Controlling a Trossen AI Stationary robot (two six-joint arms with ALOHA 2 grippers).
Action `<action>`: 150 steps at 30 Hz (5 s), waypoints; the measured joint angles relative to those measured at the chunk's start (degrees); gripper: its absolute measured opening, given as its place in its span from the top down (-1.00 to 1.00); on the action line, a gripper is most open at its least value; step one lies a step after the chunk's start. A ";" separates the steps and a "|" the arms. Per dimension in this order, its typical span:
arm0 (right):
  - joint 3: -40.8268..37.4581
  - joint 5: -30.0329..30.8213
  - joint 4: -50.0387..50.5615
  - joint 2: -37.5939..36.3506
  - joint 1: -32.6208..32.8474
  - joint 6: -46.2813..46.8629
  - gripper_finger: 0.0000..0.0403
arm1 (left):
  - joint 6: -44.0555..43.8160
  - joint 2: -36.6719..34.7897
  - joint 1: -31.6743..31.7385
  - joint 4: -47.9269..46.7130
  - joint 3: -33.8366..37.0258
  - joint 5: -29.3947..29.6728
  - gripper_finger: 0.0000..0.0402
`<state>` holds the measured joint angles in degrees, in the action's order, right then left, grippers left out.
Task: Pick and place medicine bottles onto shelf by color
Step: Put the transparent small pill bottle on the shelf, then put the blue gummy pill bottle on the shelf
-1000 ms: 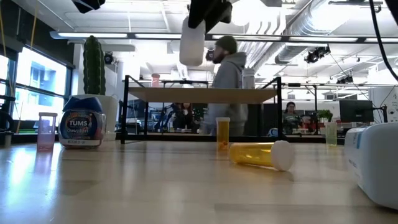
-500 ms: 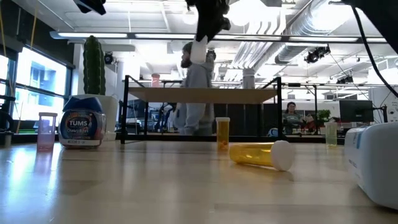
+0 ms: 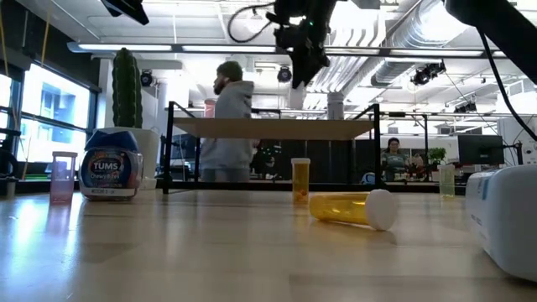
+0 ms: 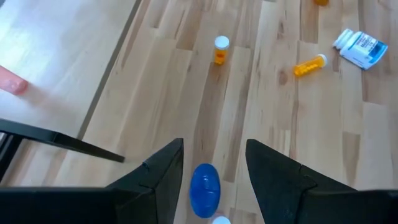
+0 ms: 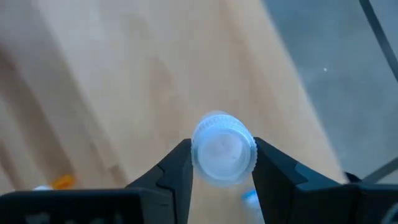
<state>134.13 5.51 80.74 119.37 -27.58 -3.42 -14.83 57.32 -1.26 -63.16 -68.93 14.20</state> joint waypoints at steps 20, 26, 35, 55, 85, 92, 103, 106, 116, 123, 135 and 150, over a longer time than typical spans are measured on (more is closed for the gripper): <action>-0.02 -7.67 -0.07 4.46 -9.41 -4.62 0.41 | -0.02 0.02 0.11 0.07 0.00 6.21 0.17; -0.04 -7.55 0.15 4.72 -9.42 -6.09 0.40 | -2.62 0.02 0.11 0.07 0.00 7.54 0.17; -0.04 -7.49 0.15 4.72 -9.43 -8.10 0.12 | -8.66 0.04 0.11 0.04 0.00 7.50 0.02; 0.07 -7.94 -1.50 0.12 -8.76 -4.22 -0.01 | -10.08 0.04 0.07 -2.59 0.00 3.10 -0.33; 0.07 -7.19 -3.12 -6.25 -7.16 -2.58 -0.01 | -10.49 1.12 -1.42 7.40 22.15 -1.18 -0.33; 0.07 -7.19 -3.67 -6.25 -7.16 -1.48 -0.01 | -10.49 3.98 -1.40 9.89 24.45 -1.12 -0.33; 0.07 -7.21 -3.88 -6.25 -7.16 -1.31 -0.01 | -5.77 10.75 1.15 13.71 24.96 -2.00 -0.33; 0.07 -7.20 -3.88 -6.25 -7.16 -1.31 -0.01 | -4.58 12.69 2.36 14.08 24.96 -3.16 -0.33; 0.07 -7.21 -3.88 -6.25 -7.16 -1.59 -0.01 | -2.04 16.62 5.96 14.83 24.98 -8.57 -0.23; 0.07 -7.21 -3.93 -6.25 -7.16 -2.00 -0.01 | -1.48 16.57 7.16 15.60 24.96 -11.18 0.15; 0.07 -7.19 -3.86 -6.31 -7.26 -3.06 -0.01 | -2.99 16.57 10.07 13.56 21.45 -12.44 0.16; 0.07 -0.53 -3.83 -8.63 -7.40 -3.80 -0.01 | 2.14 16.57 18.91 -1.92 -1.76 -11.11 0.15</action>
<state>134.19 4.98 76.91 110.74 -34.98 -7.22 -12.69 73.89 17.65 -65.07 -70.68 3.08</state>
